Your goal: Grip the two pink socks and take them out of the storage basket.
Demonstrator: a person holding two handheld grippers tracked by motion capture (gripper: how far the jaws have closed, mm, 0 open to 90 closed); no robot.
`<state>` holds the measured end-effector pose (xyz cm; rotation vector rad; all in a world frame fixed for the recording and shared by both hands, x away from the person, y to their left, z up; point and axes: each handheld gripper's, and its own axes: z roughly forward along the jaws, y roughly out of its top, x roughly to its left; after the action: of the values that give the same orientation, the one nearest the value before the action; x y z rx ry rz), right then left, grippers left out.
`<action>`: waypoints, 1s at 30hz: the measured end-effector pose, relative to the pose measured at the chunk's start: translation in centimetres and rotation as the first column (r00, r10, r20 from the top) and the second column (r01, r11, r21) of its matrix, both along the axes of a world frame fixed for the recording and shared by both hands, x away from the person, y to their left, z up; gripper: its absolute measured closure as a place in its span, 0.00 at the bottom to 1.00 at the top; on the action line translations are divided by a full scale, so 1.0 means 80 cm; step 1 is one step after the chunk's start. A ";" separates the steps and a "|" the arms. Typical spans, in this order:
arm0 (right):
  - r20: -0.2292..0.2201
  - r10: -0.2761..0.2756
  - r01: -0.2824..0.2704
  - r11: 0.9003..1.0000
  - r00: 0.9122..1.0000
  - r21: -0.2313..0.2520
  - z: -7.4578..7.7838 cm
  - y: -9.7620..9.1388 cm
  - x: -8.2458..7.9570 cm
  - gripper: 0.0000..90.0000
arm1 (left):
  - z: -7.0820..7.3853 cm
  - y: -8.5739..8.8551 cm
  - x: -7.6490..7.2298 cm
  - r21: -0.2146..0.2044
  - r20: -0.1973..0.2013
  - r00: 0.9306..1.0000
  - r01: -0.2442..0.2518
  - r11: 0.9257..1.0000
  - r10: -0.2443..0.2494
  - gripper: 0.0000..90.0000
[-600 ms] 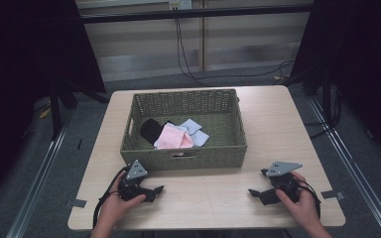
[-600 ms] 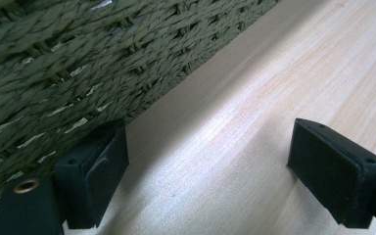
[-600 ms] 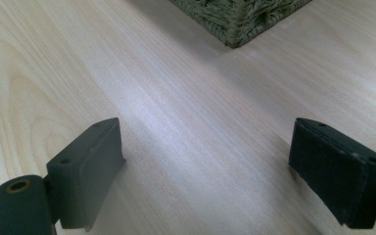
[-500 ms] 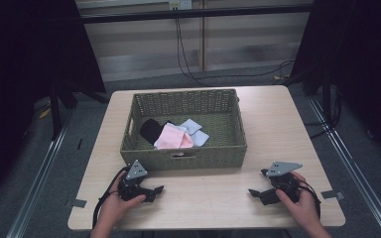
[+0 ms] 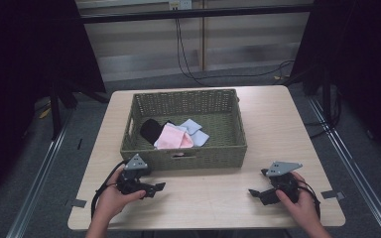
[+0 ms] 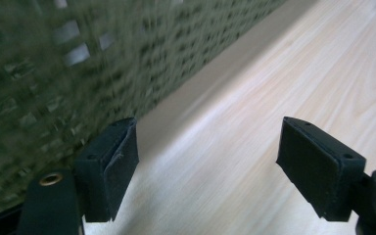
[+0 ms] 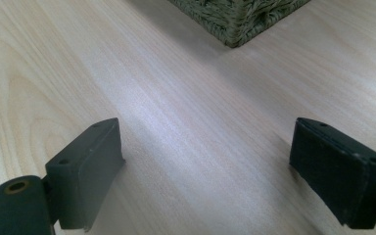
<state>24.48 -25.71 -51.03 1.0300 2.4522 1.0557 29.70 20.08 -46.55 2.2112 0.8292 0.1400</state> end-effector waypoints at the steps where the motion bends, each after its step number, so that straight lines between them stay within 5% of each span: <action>1: 0.002 0.002 -0.002 1.000 1.000 0.000 0.000 0.000 0.000 0.13 | 0.006 -0.001 0.001 -0.001 -0.005 1.000 0.005 1.000 -0.005 0.25; 17: 0.002 0.002 -0.002 1.000 1.000 0.000 0.000 0.000 0.000 0.13 | 0.095 -0.007 0.028 -0.035 -0.045 0.999 -0.001 0.999 0.000 0.25; 30: 0.002 0.003 -0.003 1.000 1.000 0.000 0.000 0.000 0.000 0.13 | 0.118 -0.022 0.074 -0.029 -0.044 0.999 -0.022 0.999 0.021 0.26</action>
<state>24.49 -25.71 -51.04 1.0258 2.4529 1.0572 35.64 18.32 -37.08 2.1849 0.8736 0.0901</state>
